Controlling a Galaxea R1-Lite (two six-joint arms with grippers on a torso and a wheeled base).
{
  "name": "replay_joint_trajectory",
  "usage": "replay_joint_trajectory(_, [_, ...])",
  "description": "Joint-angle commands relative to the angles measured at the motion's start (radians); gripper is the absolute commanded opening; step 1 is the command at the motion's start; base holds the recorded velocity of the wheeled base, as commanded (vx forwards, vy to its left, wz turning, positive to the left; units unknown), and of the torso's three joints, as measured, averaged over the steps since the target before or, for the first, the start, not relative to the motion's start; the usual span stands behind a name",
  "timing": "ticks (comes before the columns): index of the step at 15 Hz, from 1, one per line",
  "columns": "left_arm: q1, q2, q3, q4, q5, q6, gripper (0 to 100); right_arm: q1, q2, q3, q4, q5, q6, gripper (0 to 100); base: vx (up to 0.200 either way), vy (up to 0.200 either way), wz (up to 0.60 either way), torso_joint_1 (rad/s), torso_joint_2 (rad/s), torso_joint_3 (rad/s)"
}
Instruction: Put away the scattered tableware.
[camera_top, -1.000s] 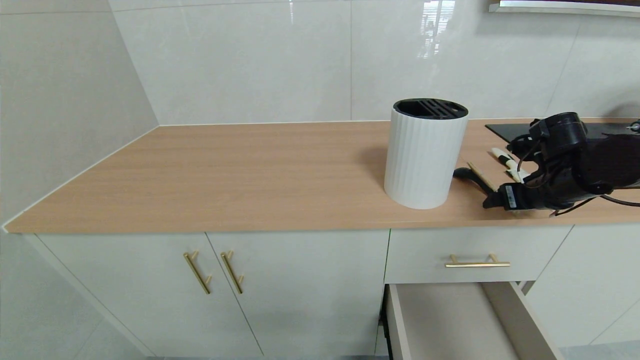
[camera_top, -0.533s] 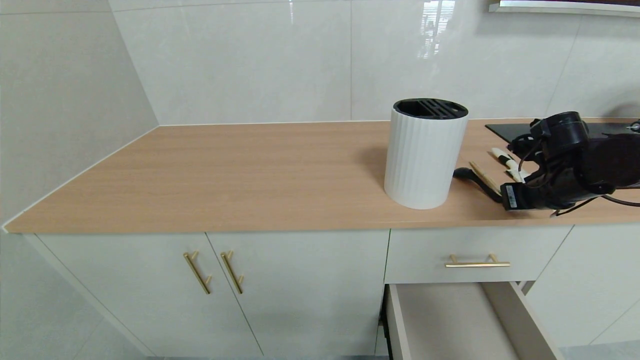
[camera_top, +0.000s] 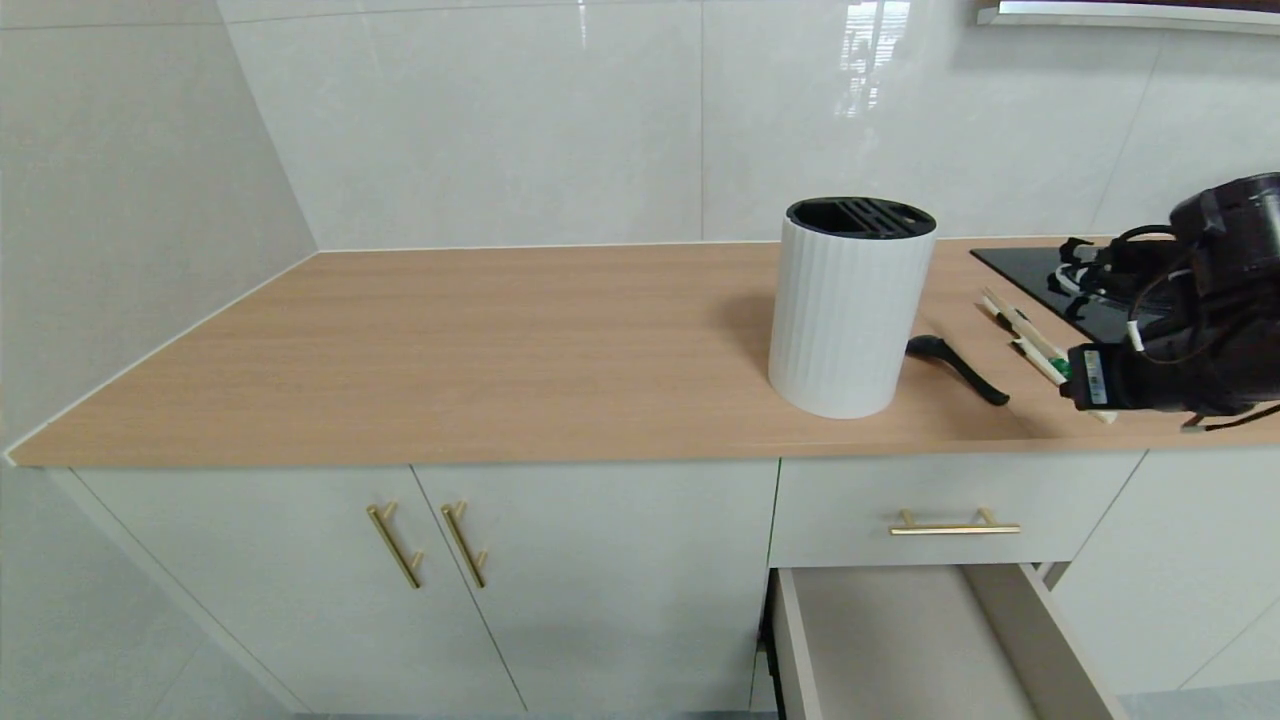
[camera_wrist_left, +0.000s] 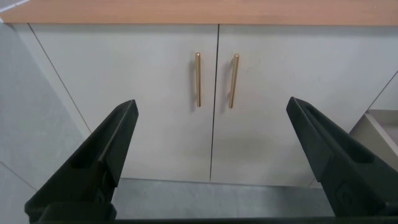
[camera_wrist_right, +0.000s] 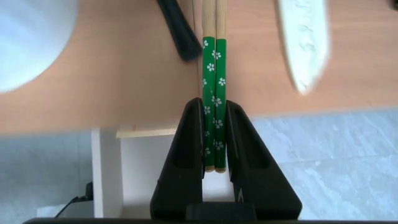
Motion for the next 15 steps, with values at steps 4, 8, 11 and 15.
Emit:
replay_joint_trajectory(4, [0.000,0.002,0.000,0.000,0.001,0.000,100,0.037,-0.423,0.260,0.096,0.025,0.038,0,0.000,0.000,0.00,0.000,0.00,0.000])
replay_joint_trajectory(8, [0.000,0.002,0.000,0.000,0.001,0.001,100,0.043,-0.644,0.462,0.096,0.094,0.032,0,0.000,0.000,0.00,0.000,0.00,0.000])
replay_joint_trajectory(11, [0.000,0.002,0.000,0.000,0.001,0.000,100,0.053,-0.639,0.518,0.093,0.094,0.001,0,0.000,0.000,0.00,0.000,0.00,0.000])
replay_joint_trajectory(15, [0.000,0.002,0.000,0.000,0.001,0.000,100,0.126,-0.584,0.579,0.074,0.107,-0.035,0,0.000,0.000,0.00,0.000,0.00,0.000])
